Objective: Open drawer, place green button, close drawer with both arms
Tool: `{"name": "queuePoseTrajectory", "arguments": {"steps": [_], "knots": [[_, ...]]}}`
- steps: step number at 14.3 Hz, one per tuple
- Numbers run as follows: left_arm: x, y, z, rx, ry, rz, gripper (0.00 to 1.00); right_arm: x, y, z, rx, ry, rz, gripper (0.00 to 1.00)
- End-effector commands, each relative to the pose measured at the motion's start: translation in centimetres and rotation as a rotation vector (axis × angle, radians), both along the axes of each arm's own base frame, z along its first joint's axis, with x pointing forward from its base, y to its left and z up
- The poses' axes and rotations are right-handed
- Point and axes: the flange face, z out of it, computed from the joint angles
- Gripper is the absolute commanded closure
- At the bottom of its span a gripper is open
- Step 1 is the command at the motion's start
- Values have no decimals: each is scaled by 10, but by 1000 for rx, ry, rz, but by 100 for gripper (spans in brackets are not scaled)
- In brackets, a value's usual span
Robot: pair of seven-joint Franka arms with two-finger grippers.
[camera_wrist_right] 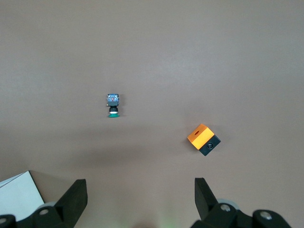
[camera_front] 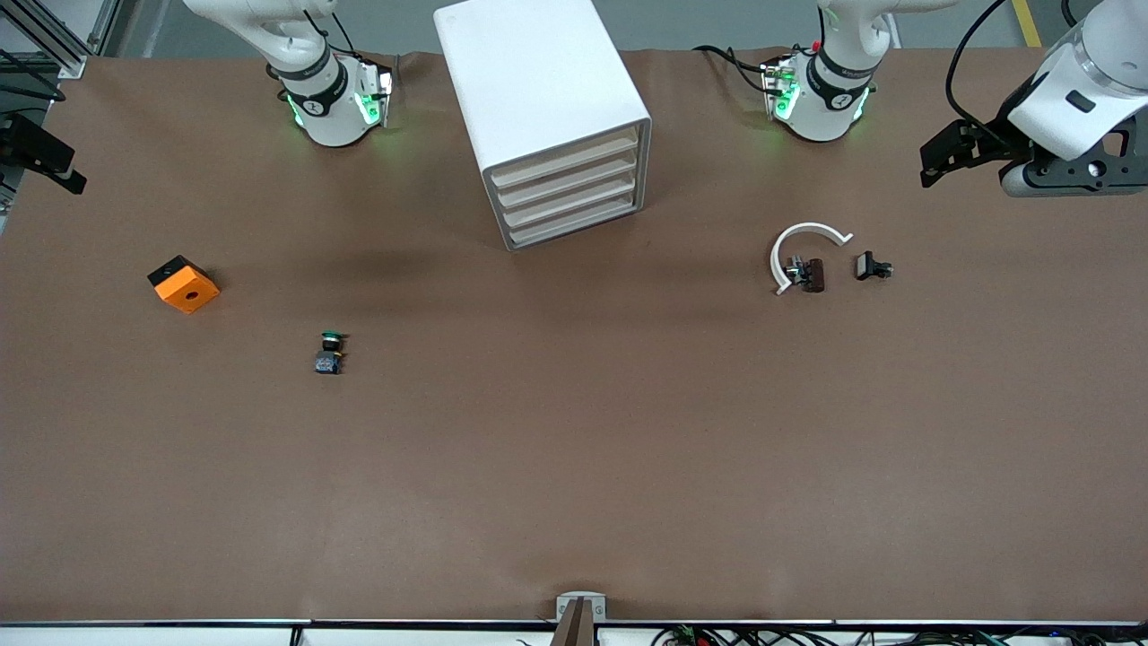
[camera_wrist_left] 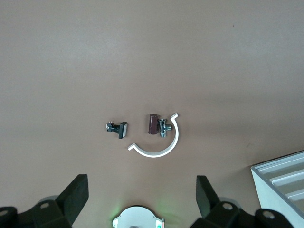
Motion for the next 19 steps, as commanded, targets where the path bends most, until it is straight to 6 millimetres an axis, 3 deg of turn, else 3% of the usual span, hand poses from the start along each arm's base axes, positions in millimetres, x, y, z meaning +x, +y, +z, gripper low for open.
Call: {"name": "queuePoseTrajectory", "arguments": {"steps": [1, 5, 9, 11, 12, 14, 15, 16, 19], "knots": [[1, 0, 4, -15, 6, 5, 0, -5, -3, 4, -17, 0, -3, 0], [4, -2, 7, -18, 1, -2, 0, -6, -3, 4, -17, 2, -4, 0], [13, 2, -4, -20, 35, 1, 0, 2, -4, -5, -17, 18, -16, 0], [17, -1, -23, -16, 86, -9, 0, 12, -7, -22, -14, 50, -18, 0], [21, -6, -34, -14, 113, -14, 0, 25, -4, -44, -12, 93, -16, 0], [26, -8, -44, -14, 130, -15, 0, 37, -3, -54, -12, 111, -4, 0], [30, -8, -53, -16, 147, -15, 0, 46, -7, -72, -7, 141, -12, 0], [35, -9, -63, -17, 162, -18, 0, 64, -9, -106, -1, 205, -15, 0], [49, -23, -96, -19, 184, -37, 0, 77, -15, -114, -6, 201, 83, 0]]}}
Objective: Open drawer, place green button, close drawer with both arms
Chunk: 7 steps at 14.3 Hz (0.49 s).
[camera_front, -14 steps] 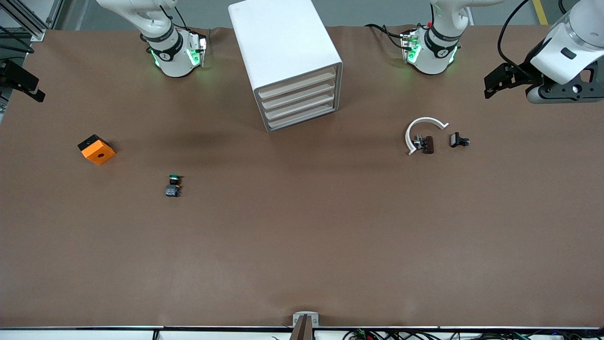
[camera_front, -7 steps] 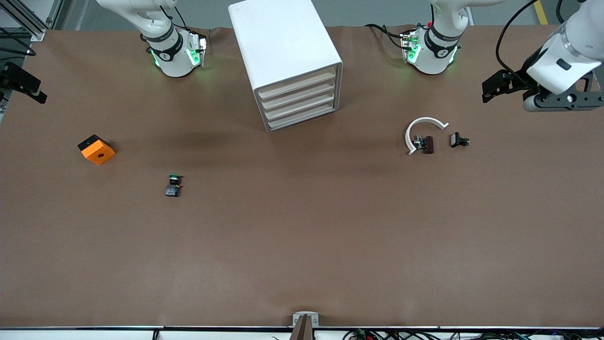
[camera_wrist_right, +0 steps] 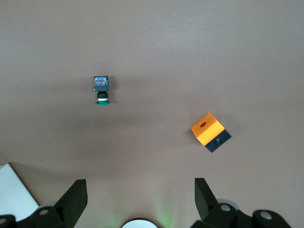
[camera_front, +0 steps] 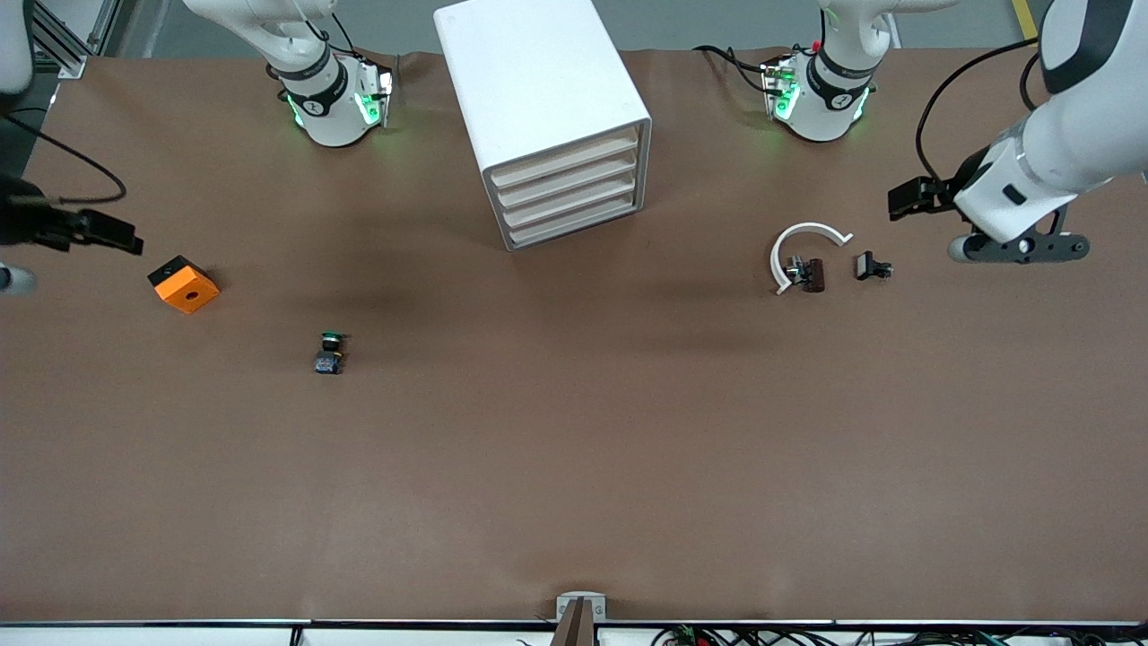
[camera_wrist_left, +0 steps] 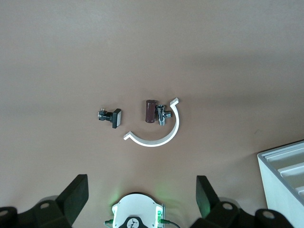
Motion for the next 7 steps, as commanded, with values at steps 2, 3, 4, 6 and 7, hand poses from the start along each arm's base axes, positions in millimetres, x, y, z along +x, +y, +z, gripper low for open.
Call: {"name": "queuePoseTrajectory", "arguments": {"steps": [2, 3, 4, 6, 7], "knots": [[14, -29, -35, -24, 17, -30, 0, 16, -7, -5, 5, -14, 51, 0], [19, -37, -45, -23, 18, -25, 0, 19, -6, -16, 17, -7, 42, 0], [23, -48, -58, -21, 23, -13, 0, 18, -7, -23, 41, -11, 8, 0], [29, -73, -82, -14, 29, 28, 0, 15, -21, -56, 86, -6, -98, 0], [31, -84, -92, -11, 32, 49, 0, 13, -21, -75, 89, -10, -106, 0]]}}
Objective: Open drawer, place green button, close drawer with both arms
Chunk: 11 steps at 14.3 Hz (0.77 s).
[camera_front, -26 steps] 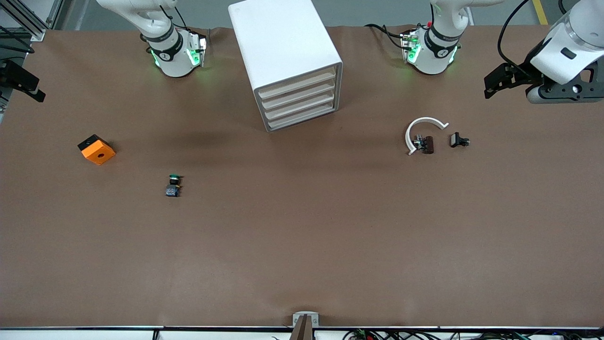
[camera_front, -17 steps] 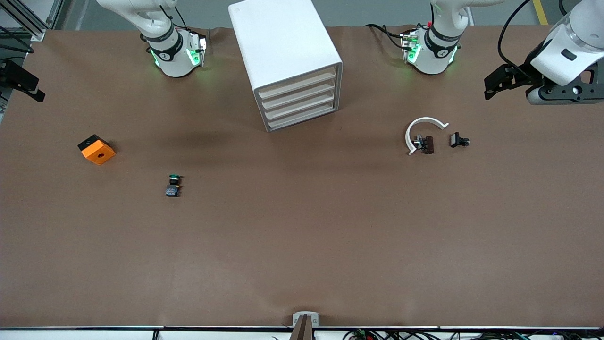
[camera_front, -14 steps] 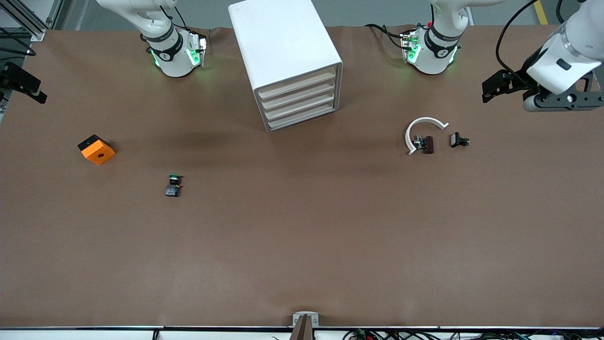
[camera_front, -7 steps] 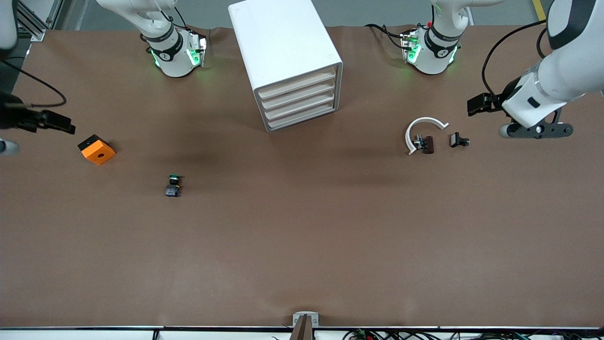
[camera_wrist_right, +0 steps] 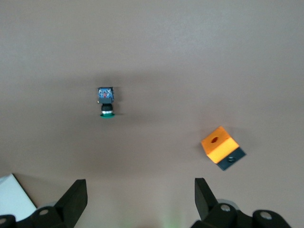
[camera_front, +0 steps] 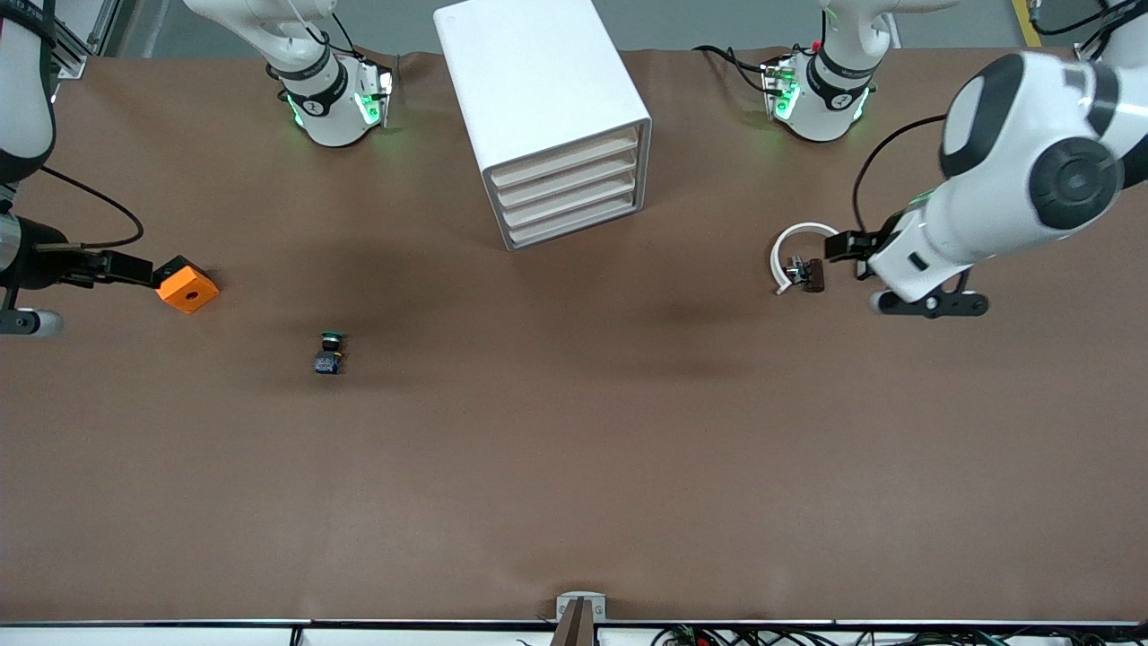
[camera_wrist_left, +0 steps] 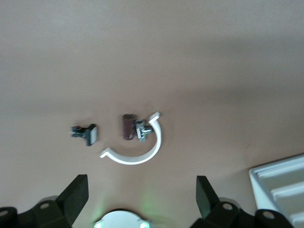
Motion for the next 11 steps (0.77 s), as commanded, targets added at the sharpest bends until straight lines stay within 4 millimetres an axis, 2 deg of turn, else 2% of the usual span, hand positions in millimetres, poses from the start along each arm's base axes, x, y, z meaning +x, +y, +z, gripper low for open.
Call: {"name": "queuePoseTrajectory", "arguments": {"steps": [1, 3, 4, 5, 8, 9, 11], "knots": [[7, -30, -26, -9, 4, 61, 0, -7, -8, -50, 27, -9, -59, 0], [9, -50, -44, -1, 12, 115, 0, -10, -3, -77, 22, -26, -56, 0], [9, -61, -51, 1, 15, 138, 0, -10, 6, -87, 20, -39, -42, 0], [9, -71, -58, 4, 18, 161, 0, -8, 27, -96, 14, -56, -23, 0], [7, -107, -76, 24, 33, 256, 0, -11, 67, -126, -8, -93, -60, 0], [5, -126, -85, 40, 46, 297, 0, -11, 74, -136, -13, -126, -58, 0], [6, -154, -101, 75, 71, 400, 0, -13, 95, -170, -23, -168, -71, 0]]}}
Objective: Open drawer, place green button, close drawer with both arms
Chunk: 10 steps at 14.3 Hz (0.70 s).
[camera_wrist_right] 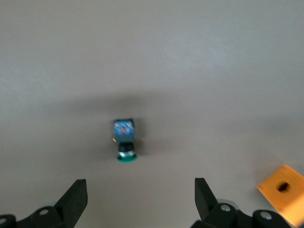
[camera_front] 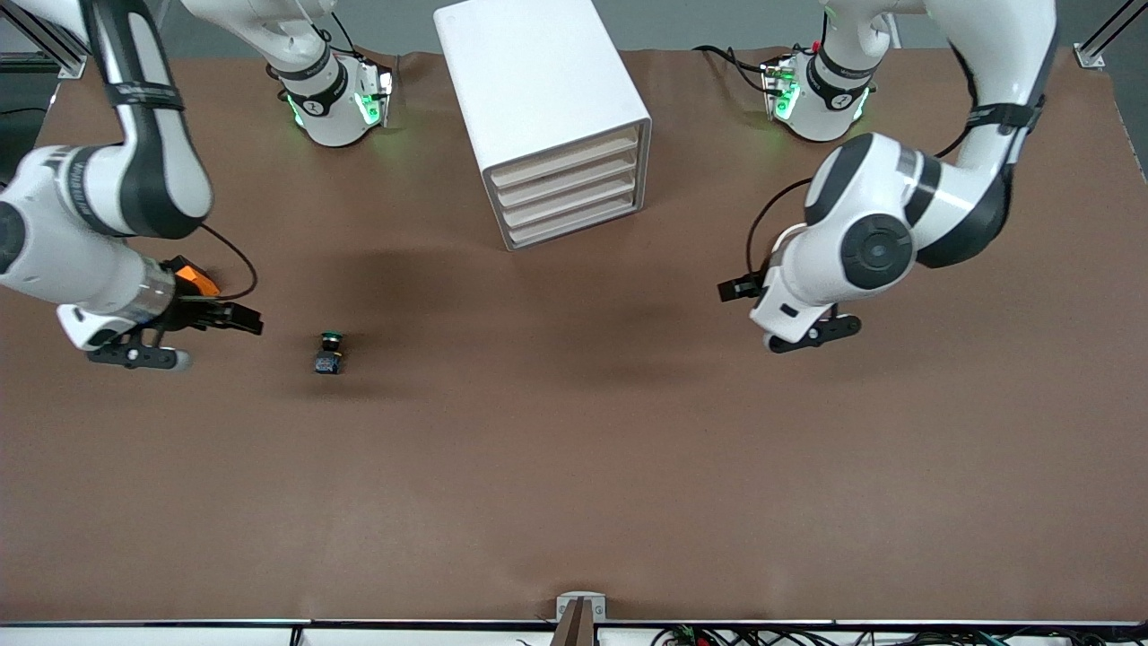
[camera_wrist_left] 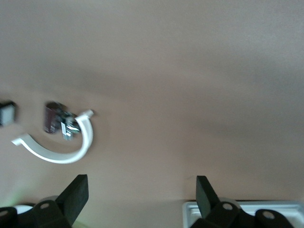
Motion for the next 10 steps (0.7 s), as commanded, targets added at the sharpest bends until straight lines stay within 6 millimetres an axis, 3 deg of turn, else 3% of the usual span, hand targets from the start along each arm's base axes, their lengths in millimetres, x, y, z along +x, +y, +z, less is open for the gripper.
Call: {"name": "queuePoseTrajectory", "arguments": {"steps": [1, 4, 6, 10], "knots": [[7, -42, -19, 31, 37, 157, 0, -5, 26, -43, -11, -52, -23, 0], [4, -72, -37, 56, 95, 305, 0, 2, 30, -100, -26, -84, -31, 0], [2, -96, -57, 94, 145, 414, 0, 3, 33, -126, -34, -86, -26, 0], [-17, -133, -86, 209, 248, 636, 0, 2, 37, -149, -39, -70, -20, 0]]}}
